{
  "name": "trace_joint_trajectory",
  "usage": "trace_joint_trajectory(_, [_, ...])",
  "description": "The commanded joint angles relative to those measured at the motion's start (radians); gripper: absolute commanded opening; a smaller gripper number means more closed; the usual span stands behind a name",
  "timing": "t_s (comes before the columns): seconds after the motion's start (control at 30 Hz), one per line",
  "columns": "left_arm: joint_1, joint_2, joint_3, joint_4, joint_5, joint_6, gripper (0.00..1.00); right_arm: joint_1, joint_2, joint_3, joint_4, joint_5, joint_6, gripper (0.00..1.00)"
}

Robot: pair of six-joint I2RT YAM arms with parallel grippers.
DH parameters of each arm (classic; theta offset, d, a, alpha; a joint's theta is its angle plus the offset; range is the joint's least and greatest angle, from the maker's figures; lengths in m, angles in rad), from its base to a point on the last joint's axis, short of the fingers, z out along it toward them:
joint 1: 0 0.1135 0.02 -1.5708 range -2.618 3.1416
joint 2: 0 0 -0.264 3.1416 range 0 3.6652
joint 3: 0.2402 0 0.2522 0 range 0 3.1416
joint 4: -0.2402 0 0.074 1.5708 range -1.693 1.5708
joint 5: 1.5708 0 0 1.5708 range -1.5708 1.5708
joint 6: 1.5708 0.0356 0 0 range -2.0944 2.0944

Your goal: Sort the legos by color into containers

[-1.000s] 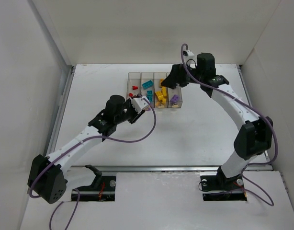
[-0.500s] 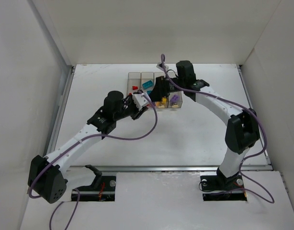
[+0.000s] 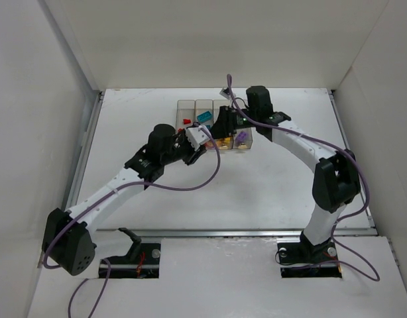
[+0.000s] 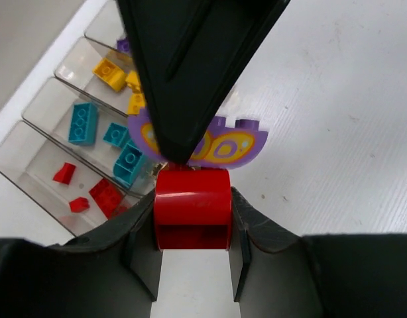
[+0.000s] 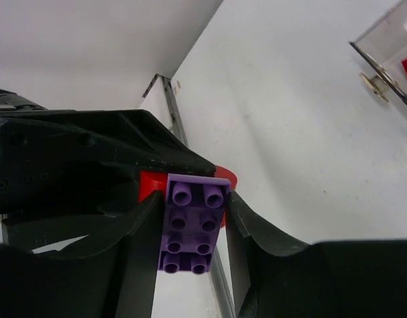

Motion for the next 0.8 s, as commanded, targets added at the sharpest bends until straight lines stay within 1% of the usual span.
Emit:
trace_joint_trajectory(0.0, [0.061, 0.002, 0.044, -0.074, -0.057, -0.085, 0.00, -0.126, -0.053, -0.047, 0.024, 0.125, 0.003, 0.00])
trace_joint_trajectory(0.03, [0.061, 0.002, 0.032, -0.085, -0.057, -0.085, 0.00, -0.146, -0.062, -0.047, 0.024, 0.160, 0.014, 0.00])
trace_joint_trajectory(0.07, [0.071, -0.009, 0.023, -0.085, -0.069, -0.085, 0.00, -0.178, -0.072, -0.061, 0.024, 0.248, 0.014, 0.00])
trace_joint_trajectory(0.13, [0.071, -0.009, 0.023, -0.076, -0.086, -0.085, 0.00, -0.189, -0.101, -0.071, 0.015, 0.339, 0.003, 0.00])
trace_joint_trajectory(0.17, [0.071, -0.009, 0.023, -0.075, -0.086, -0.085, 0.00, -0.199, -0.101, -0.071, 0.006, 0.428, -0.009, 0.00])
trace_joint_trajectory(0.2, [0.084, -0.009, 0.032, -0.075, -0.086, -0.085, 0.00, -0.212, -0.111, -0.071, 0.006, 0.461, -0.018, 0.00])
trace_joint_trajectory(0.27, [0.084, 0.002, 0.032, -0.075, -0.086, -0.085, 0.00, -0.224, -0.098, -0.061, 0.006, 0.470, -0.029, 0.00])
trace_joint_trajectory(0.33, [0.108, 0.026, 0.041, -0.031, -0.096, -0.094, 0.00, -0.224, -0.072, 0.000, -0.020, 0.490, -0.050, 0.00])
trace_joint_trajectory(0.37, [0.117, 0.043, 0.041, -0.016, -0.128, -0.106, 0.00, -0.224, -0.031, 0.030, -0.073, 0.525, -0.081, 0.00])
trace_joint_trajectory(0.4, [0.130, 0.093, 0.077, -0.006, -0.142, -0.124, 0.00, -0.224, -0.003, 0.063, -0.104, 0.647, -0.099, 0.00])
trace_joint_trajectory(0.43, [0.166, 0.126, 0.102, -0.006, -0.152, -0.137, 0.00, -0.224, 0.026, 0.124, -0.129, 0.716, -0.115, 0.00])
trace_joint_trajectory(0.47, [0.189, 0.158, 0.128, 0.009, -0.152, -0.160, 0.00, -0.224, 0.093, 0.152, -0.143, 0.776, -0.148, 0.00])
trace_joint_trajectory(0.5, [0.215, 0.192, 0.175, 0.009, -0.152, -0.193, 0.00, -0.224, 0.129, 0.178, -0.155, 0.819, -0.168, 0.00])
trace_joint_trajectory(0.53, [0.261, 0.254, 0.199, 0.020, -0.152, -0.260, 0.00, -0.224, 0.198, 0.244, -0.169, 0.844, -0.207, 0.00])
trace_joint_trajectory(0.57, [0.277, 0.279, 0.219, 0.020, -0.138, -0.285, 0.00, -0.224, 0.198, 0.283, -0.189, 0.844, -0.207, 0.06])
trace_joint_trajectory(0.6, [0.288, 0.298, 0.237, 0.009, -0.123, -0.301, 0.00, -0.224, 0.255, 0.315, -0.224, 0.844, -0.231, 0.14])
trace_joint_trajectory(0.63, [0.288, 0.313, 0.249, 0.009, -0.113, -0.301, 0.00, -0.224, 0.276, 0.343, -0.236, 0.854, -0.231, 0.20])
trace_joint_trajectory(0.67, [0.297, 0.322, 0.250, 0.009, -0.113, -0.301, 0.00, -0.224, 0.292, 0.373, -0.237, 0.854, -0.231, 0.24])
trace_joint_trajectory(0.7, [0.297, 0.336, 0.250, 0.009, -0.113, -0.301, 0.00, -0.224, 0.313, 0.373, -0.237, 0.854, -0.241, 0.39])
trace_joint_trajectory(0.77, [0.309, 0.367, 0.271, 0.009, -0.113, -0.292, 0.00, -0.224, 0.327, 0.398, -0.226, 0.829, -0.241, 0.48])
